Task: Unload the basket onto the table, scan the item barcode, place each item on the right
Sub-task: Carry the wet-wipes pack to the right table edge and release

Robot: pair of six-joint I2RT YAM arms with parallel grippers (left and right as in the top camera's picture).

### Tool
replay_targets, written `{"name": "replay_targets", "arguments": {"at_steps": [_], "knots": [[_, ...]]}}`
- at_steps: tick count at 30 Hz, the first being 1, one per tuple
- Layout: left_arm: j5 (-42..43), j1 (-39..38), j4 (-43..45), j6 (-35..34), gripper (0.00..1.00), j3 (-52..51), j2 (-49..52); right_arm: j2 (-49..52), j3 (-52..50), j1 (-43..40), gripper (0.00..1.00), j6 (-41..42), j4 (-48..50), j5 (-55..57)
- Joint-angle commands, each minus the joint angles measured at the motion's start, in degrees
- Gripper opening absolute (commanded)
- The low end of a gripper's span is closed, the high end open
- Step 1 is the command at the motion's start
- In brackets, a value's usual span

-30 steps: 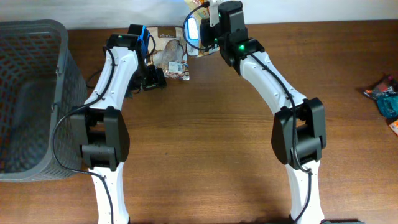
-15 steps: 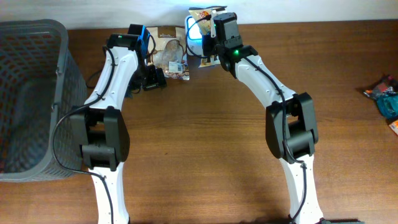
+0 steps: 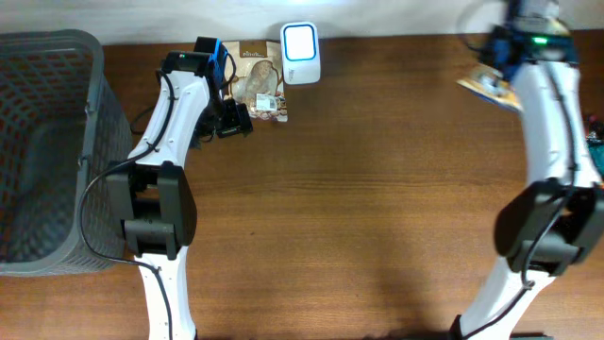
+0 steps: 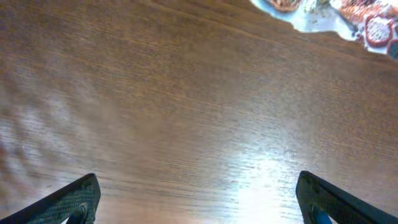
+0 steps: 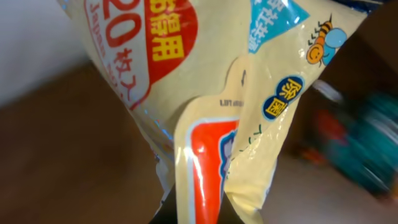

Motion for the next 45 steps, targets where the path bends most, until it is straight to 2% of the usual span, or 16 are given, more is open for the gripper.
{"name": "replay_targets", "arguments": {"at_steps": [1,3,7,11,14,18,22,23,25,28,31,35,37,41,45], "knots": [[-0.5,0.2,-0.1,-0.7,0.99,0.0,-1.0,0.1,-1.2,-10.6,0.04,4.3,-2.9,2.4],[-0.5,0.1,-0.1,-0.7,0.99,0.0,-1.0,0.5,-2.3,-18.9,0.04,4.3,-5.2,2.4],[-0.5,0.1,-0.1,-0.7,0.99,0.0,-1.0,0.9,-2.4,-28.1,0.04,4.3,-8.3,2.4],[-0.5,0.1,-0.1,-0.7,0.99,0.0,-1.0,0.9,-5.5,-34.0,0.04,4.3,-9.0,2.4],[-0.5,0.1,-0.1,-0.7,0.99,0.0,-1.0,0.9,-12.7,-38.2,0.04,4.3,-6.3,2.4],[-0.5,0.1,-0.1,-0.7,0.99,0.0,-1.0,0.9,-17.2,-41.0,0.05,4.3,-4.0,2.4],[-0.5,0.1,-0.1,-0.7,0.99,0.0,-1.0,0.9,-17.2,-41.2,0.77,4.3,-3.6,-0.5],[-0.5,0.1,-0.1,-0.7,0.99,0.0,-1.0,0.9,-17.2,-41.2,0.87,3.8,-3.3,-1.9],[-0.5,0.1,-0.1,-0.7,0.99,0.0,-1.0,0.5,-17.1,-41.1,1.00,3.4,-3.3,-5.8],[-0.5,0.1,-0.1,-0.7,0.99,0.0,-1.0,-3.3,-16.4,-40.9,1.00,3.4,-4.1,-12.1],[-0.5,0.1,-0.1,-0.7,0.99,0.0,-1.0,-10.9,-16.4,-38.2,1.00,3.5,-3.9,-13.2],[-0.5,0.1,-0.1,-0.7,0.99,0.0,-1.0,-18.8,-16.4,-29.3,0.98,3.4,-5.4,-36.3],[-0.5,0.1,-0.1,-0.7,0.99,0.0,-1.0,-18.9,-16.4,-23.9,0.98,3.4,-5.5,-42.8],[-0.5,0.1,0.0,-0.8,0.99,0.0,-1.0,-16.9,-16.4,-9.1,0.98,3.4,-5.8,-42.3],[4.5,0.1,4.2,-0.9,0.99,0.0,-1.0,-16.1,-16.4,-0.1,0.98,3.4,-5.3,-31.0]]}}
